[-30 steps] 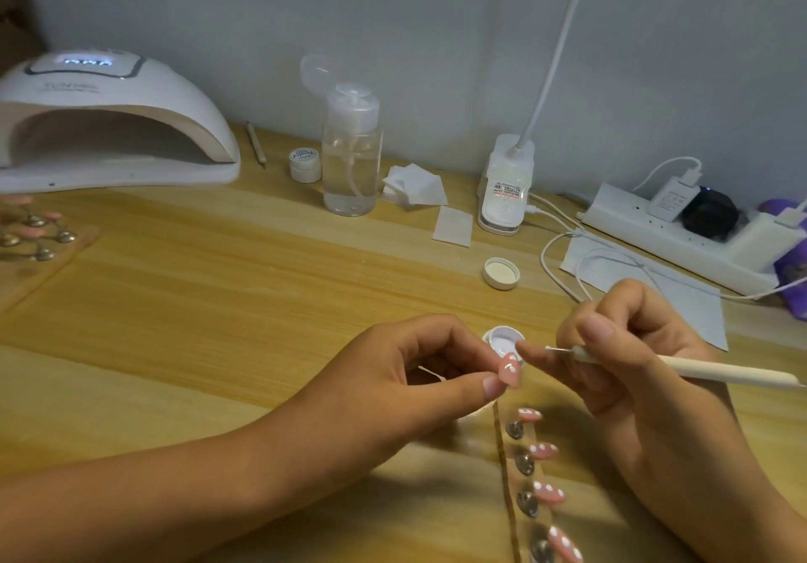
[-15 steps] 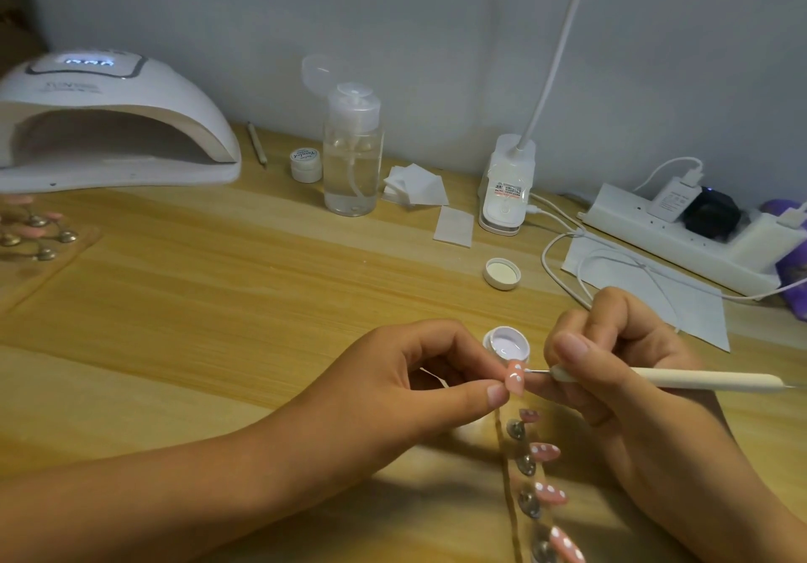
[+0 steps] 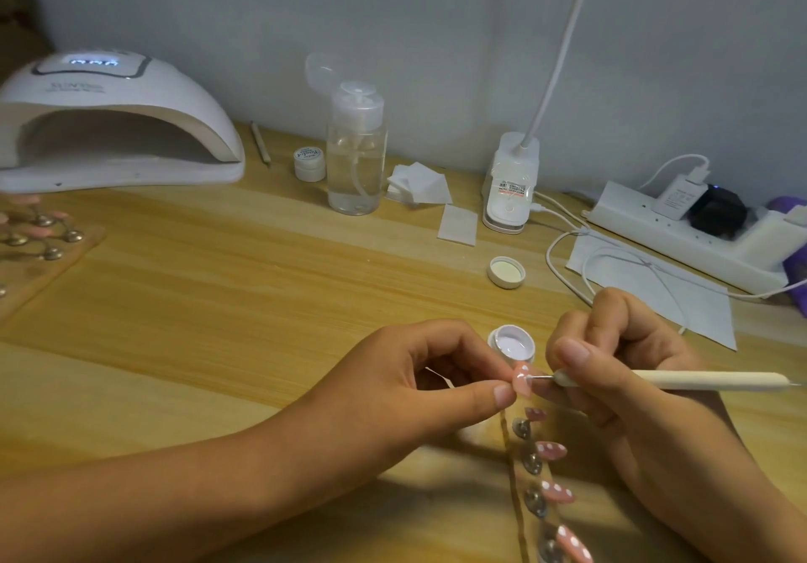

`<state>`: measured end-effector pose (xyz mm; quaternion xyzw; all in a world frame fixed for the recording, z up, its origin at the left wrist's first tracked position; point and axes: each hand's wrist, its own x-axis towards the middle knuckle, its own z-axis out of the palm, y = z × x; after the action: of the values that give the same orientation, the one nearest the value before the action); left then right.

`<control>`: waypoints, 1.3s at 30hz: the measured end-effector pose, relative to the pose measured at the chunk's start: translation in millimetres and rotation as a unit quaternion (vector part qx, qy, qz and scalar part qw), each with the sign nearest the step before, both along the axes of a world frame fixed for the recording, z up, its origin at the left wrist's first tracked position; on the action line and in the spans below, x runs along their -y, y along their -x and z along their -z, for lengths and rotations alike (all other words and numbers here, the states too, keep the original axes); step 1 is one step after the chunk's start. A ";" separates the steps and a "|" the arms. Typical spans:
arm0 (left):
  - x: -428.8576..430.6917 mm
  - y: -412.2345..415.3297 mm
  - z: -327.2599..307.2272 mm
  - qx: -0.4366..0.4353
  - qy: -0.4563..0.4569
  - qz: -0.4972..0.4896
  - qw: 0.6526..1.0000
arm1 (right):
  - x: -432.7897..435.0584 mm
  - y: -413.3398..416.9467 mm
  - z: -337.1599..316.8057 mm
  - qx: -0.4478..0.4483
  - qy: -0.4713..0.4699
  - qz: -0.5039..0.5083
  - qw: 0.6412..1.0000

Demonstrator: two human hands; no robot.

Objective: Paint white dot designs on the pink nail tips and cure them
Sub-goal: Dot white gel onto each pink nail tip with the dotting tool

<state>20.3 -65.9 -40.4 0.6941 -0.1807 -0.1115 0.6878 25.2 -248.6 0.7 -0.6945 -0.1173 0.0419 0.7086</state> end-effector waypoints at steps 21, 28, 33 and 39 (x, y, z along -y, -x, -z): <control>-0.1 0.0 -1.2 0.000 -0.010 -0.003 1.000 | 11.9 -11.1 22.5 0.000 -0.065 -0.081 0.995; -0.6 0.1 0.1 0.002 -0.013 0.002 1.000 | 13.0 -11.6 23.4 0.008 -0.070 -0.090 0.993; -0.1 -0.3 0.0 0.002 -0.013 -0.001 1.000 | 14.0 -12.0 23.2 0.002 -0.063 -0.093 0.994; -1.3 0.6 -0.8 -0.006 -0.008 0.006 1.000 | 17.3 -14.9 27.4 0.001 -0.091 -0.067 0.994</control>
<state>19.7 -64.6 -39.6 0.6981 -0.1802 -0.1214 0.6823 40.1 -265.9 -26.7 -0.6176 -0.1673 0.0774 0.7646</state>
